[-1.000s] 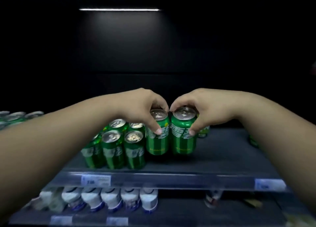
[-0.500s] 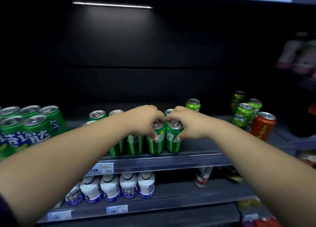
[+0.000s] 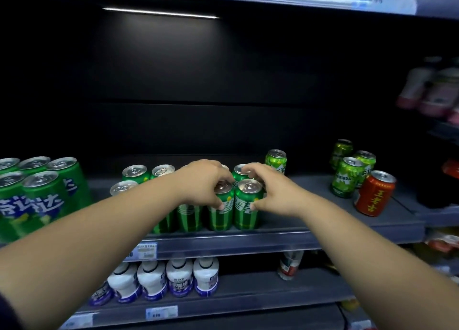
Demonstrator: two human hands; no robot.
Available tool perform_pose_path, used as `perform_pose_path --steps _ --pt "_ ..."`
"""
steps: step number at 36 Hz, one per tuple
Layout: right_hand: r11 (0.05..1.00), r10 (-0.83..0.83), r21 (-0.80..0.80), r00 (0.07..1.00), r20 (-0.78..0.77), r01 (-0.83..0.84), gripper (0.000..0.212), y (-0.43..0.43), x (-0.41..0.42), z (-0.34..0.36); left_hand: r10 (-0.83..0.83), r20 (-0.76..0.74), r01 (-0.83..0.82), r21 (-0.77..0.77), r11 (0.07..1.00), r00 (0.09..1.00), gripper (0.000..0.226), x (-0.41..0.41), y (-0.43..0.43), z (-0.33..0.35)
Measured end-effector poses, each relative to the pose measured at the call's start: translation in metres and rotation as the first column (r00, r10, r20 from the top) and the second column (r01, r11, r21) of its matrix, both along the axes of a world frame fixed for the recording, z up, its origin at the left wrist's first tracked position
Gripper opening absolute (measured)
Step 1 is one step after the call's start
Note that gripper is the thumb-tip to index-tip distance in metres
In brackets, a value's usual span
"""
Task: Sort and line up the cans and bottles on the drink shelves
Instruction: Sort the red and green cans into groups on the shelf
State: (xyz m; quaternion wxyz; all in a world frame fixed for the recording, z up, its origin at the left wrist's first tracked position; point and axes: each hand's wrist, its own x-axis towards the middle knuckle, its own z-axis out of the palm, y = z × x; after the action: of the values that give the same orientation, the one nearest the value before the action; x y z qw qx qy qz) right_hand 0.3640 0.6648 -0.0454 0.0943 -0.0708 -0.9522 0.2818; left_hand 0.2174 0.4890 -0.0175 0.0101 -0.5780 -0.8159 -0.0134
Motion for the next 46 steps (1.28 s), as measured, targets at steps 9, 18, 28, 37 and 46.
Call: perform_pose_path --steps 9,18,28,37,46 --pt "0.925 -0.152 -0.360 0.986 -0.063 0.119 0.133 -0.003 0.002 -0.056 0.084 0.089 -0.083 -0.007 0.996 0.993 0.124 -0.010 -0.005 -0.015" --pt "0.848 -0.134 -0.525 0.988 -0.083 0.071 0.149 -0.004 -0.009 -0.088 0.104 0.059 -0.102 -0.032 0.994 0.993 0.128 -0.014 0.002 -0.025" --pt "0.916 -0.154 -0.382 0.986 -0.063 0.119 0.147 -0.004 -0.011 -0.088 0.104 -0.054 -0.109 -0.109 0.988 0.993 0.128 -0.004 0.004 -0.024" --pt "0.913 -0.173 -0.384 0.983 -0.060 0.137 0.151 -0.006 -0.010 -0.086 0.096 -0.023 -0.097 -0.084 0.992 0.995 0.125 -0.003 0.002 -0.022" --pt "0.923 -0.197 -0.352 0.977 -0.081 0.157 0.120 -0.001 0.019 -0.071 0.031 0.046 -0.038 0.146 0.989 0.998 0.101 0.010 0.005 -0.008"
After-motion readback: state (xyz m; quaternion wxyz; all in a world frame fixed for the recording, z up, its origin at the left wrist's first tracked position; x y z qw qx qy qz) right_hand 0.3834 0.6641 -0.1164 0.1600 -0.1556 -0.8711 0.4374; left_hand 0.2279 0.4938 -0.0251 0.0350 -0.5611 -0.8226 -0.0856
